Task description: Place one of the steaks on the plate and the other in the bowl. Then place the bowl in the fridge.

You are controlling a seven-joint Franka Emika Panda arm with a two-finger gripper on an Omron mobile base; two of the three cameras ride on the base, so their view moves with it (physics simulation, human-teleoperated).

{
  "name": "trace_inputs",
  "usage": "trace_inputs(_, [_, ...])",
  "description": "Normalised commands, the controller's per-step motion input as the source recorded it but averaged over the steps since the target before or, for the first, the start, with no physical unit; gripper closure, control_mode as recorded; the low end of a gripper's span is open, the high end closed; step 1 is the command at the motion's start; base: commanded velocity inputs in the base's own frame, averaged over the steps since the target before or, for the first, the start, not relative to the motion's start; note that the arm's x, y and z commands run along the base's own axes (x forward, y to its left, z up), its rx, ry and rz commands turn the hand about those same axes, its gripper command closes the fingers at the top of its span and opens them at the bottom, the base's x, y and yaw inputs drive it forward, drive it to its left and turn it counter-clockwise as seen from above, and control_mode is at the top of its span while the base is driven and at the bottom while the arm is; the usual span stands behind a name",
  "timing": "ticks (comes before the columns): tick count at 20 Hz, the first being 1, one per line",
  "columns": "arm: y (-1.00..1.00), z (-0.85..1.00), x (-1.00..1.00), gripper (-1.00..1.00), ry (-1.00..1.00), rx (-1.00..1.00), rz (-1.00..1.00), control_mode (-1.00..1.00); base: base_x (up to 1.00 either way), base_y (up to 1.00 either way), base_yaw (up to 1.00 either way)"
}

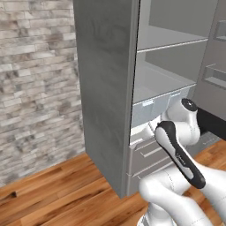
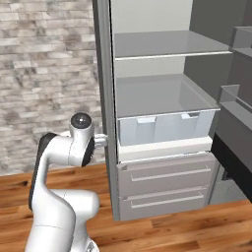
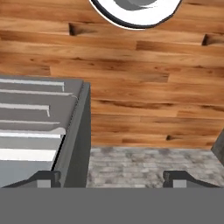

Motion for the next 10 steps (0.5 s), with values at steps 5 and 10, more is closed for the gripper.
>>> trace_inputs(5, [0.31,-0.01,-0.01,-1.00,0.03,0.00,-0.11,-1.00,0.00,0.00,0.00])
trace_inputs(10, [0.04,0.00,0.00,-1.00,0.00,0.00,-0.07,-1.00,0.00,0.00,0.00])
